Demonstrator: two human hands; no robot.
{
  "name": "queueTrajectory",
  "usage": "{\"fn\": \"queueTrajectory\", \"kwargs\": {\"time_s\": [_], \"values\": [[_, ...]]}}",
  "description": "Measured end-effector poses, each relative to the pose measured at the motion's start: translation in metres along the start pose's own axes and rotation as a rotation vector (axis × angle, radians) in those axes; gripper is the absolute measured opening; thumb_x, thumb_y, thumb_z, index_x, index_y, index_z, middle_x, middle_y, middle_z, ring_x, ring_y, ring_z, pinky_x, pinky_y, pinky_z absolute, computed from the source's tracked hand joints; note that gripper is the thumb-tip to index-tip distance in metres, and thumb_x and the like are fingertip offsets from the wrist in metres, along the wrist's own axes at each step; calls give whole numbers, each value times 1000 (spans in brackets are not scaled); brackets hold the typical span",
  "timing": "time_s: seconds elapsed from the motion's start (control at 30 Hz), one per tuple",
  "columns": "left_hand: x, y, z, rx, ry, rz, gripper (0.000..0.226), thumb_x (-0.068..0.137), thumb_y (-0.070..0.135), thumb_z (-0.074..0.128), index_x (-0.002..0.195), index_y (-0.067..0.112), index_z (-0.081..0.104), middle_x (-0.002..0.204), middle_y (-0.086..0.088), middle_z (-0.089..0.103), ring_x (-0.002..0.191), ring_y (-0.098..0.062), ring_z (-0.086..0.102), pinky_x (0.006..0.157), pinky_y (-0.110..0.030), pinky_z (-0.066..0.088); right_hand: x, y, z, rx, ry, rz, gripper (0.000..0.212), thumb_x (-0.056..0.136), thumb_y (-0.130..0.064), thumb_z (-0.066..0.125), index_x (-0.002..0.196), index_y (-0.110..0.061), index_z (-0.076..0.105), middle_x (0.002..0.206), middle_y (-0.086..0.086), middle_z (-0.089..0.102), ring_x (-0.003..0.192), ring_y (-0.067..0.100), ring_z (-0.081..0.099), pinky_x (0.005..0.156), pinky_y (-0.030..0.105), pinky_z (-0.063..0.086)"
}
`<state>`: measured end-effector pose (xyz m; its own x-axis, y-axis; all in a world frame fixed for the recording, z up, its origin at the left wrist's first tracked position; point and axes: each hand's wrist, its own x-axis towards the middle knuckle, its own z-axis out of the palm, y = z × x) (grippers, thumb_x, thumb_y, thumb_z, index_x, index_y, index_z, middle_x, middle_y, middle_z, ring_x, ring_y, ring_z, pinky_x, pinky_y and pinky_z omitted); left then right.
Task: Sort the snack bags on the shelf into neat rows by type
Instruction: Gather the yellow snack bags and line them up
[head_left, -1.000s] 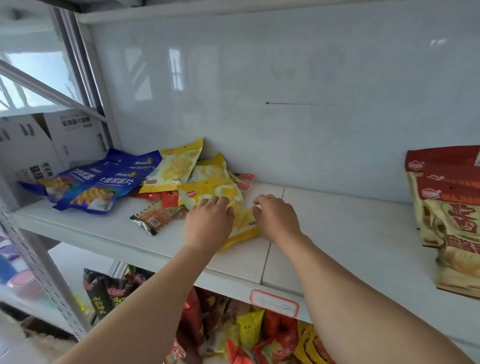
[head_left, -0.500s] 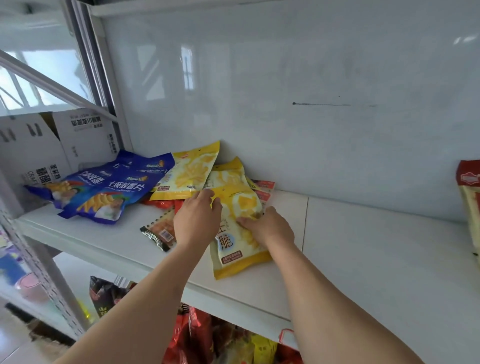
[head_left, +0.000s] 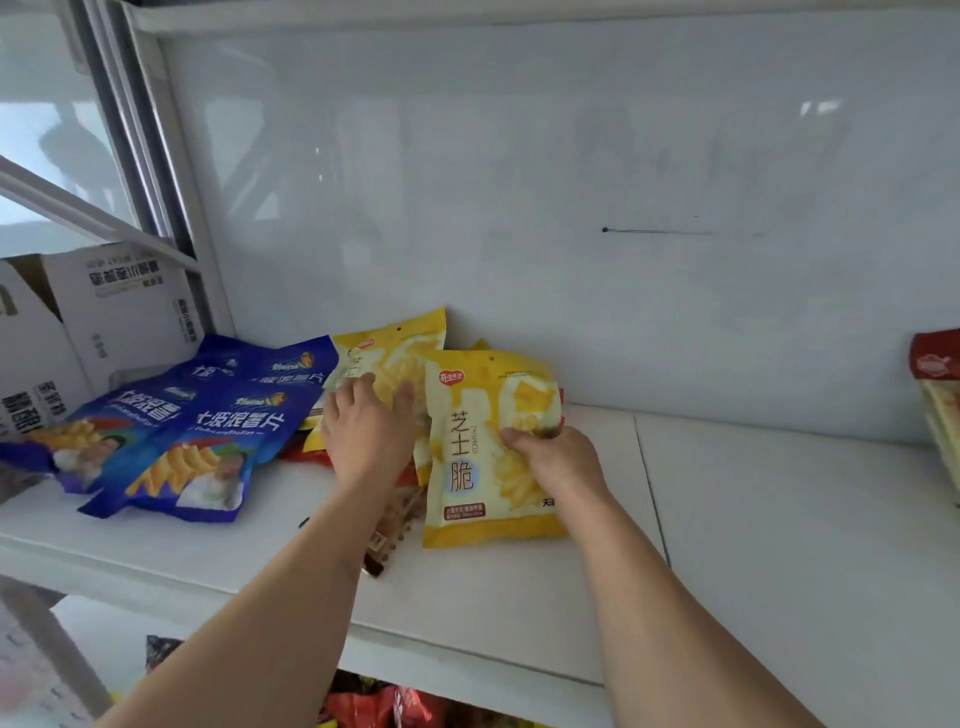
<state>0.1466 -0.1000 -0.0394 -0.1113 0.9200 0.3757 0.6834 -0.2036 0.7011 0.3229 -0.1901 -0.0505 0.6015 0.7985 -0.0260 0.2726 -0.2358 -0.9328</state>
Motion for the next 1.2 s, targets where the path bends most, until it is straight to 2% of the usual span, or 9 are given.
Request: {"fn": "queueTrajectory", "kwargs": {"time_s": [0.2, 0.37, 0.57, 0.67, 0.73, 0.9, 0.97, 1.07, 1.2], "values": [[51, -27, -13, 1, -167, -169, 75, 97, 53, 46, 153, 6, 29, 159, -16, 32, 146, -37, 26, 117, -52, 25, -3, 1, 23, -18, 116, 79, 38, 77, -51, 76, 99, -21, 69, 94, -1, 76, 84, 20, 73, 83, 35, 58], [73, -42, -16, -14, -396, -250, 93, 86, 61, 61, 150, 2, 26, 148, -21, 44, 135, -42, 42, 107, -52, 40, -9, 1, 34, -67, 180, 111, 52, 76, -58, 74, 107, -18, 68, 93, -2, 74, 84, 20, 71, 78, 35, 58], [84, -44, -21, -118, -415, -299, 96, 81, 68, 63, 147, 4, 35, 141, -18, 51, 127, -39, 49, 100, -49, 46, -15, -2, 36, -59, 193, 122, 52, 78, -58, 74, 110, -17, 66, 94, -3, 71, 82, 19, 69, 78, 36, 58], [85, -42, -26, -199, -447, -325, 86, 82, 59, 71, 140, 2, 44, 119, -14, 59, 104, -34, 57, 84, -41, 51, -18, -3, 36, -24, 188, 103, 47, 81, -53, 74, 109, -16, 69, 91, -4, 71, 78, 17, 68, 74, 30, 54], [86, -39, -27, -272, -458, -319, 76, 83, 46, 77, 135, -1, 49, 98, -9, 57, 93, -30, 53, 77, -38, 47, -19, -2, 36, 9, 187, 105, 45, 81, -51, 75, 108, -15, 71, 94, -1, 74, 84, 19, 71, 80, 32, 56], [89, -35, -37, -488, -518, -364, 55, 76, 25, 86, 119, 1, 63, 112, -12, 66, 99, -31, 62, 86, -43, 54, -23, -6, 24, 150, 137, 150, 45, 81, -49, 75, 109, -15, 70, 98, 5, 77, 88, 24, 74, 75, 31, 58], [85, -34, -42, -576, -576, -368, 36, 75, 18, 86, 104, 8, 67, 104, -14, 72, 95, -34, 70, 90, -49, 58, -28, -7, 13, 212, 125, 147, 41, 80, -47, 77, 107, -16, 71, 94, 5, 78, 85, 26, 76, 83, 41, 60], [72, -27, -49, -679, -639, -270, 23, 78, 13, 83, 95, 15, 68, 99, -12, 75, 90, -32, 73, 87, -49, 59, -35, -5, -11, 282, 141, 117, 33, 81, -42, 79, 102, -17, 72, 91, 5, 79, 81, 27, 77, 85, 48, 60], [50, -10, -58, -772, -645, -91, 19, 83, 14, 79, 94, 20, 65, 97, -7, 71, 87, -23, 66, 75, -38, 56, -45, -1, -42, 299, 177, 100, 35, 80, -40, 81, 103, -15, 71, 89, 5, 79, 81, 27, 77, 86, 48, 60]]}}
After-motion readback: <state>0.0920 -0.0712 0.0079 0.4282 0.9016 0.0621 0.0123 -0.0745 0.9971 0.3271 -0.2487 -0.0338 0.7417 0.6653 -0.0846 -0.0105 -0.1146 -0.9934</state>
